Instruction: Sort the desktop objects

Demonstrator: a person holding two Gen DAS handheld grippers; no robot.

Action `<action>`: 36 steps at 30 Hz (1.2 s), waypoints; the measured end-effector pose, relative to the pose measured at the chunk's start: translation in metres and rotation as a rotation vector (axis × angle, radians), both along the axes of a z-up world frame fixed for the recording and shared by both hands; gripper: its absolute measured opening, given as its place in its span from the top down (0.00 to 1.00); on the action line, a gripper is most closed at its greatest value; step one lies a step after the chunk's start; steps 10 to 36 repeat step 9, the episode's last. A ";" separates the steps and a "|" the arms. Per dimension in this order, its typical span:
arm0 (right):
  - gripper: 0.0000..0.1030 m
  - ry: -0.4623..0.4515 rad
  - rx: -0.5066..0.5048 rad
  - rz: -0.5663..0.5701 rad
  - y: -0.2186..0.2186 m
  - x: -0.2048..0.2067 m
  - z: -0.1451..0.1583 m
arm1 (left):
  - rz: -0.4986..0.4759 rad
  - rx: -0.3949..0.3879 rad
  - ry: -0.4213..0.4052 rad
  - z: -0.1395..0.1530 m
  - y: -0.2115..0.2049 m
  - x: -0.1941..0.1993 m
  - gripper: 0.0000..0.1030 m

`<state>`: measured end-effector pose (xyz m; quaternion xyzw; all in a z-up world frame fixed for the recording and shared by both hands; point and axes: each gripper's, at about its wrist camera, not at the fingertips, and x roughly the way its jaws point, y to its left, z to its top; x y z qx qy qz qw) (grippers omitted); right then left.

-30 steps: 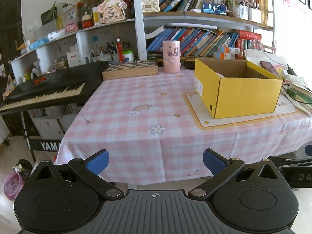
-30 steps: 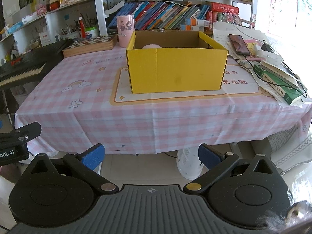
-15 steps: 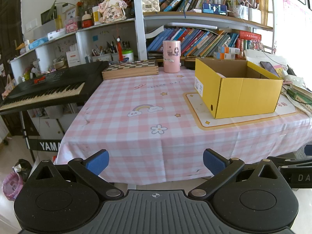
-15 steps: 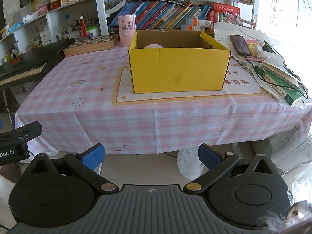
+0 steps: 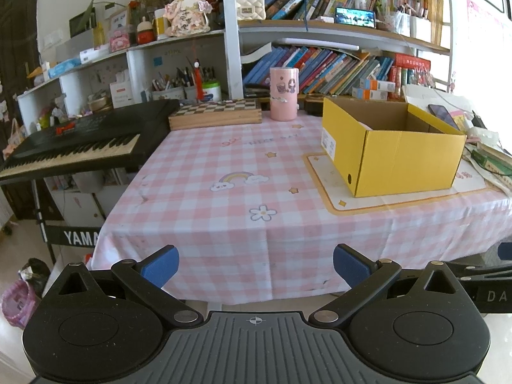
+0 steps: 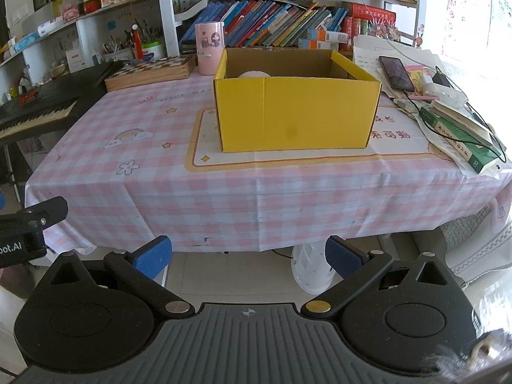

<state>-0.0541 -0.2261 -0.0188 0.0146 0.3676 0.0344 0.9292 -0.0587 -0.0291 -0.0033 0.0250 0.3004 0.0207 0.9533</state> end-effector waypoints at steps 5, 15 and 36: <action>0.00 0.010 0.001 -0.002 0.004 0.002 -0.002 | 0.012 -0.009 -0.005 0.000 0.004 0.001 0.00; 0.00 0.011 0.000 -0.004 0.004 0.003 -0.002 | 0.020 -0.019 -0.017 0.002 0.006 0.003 0.00; 0.00 0.011 0.000 -0.004 0.004 0.003 -0.002 | 0.020 -0.019 -0.017 0.002 0.006 0.003 0.00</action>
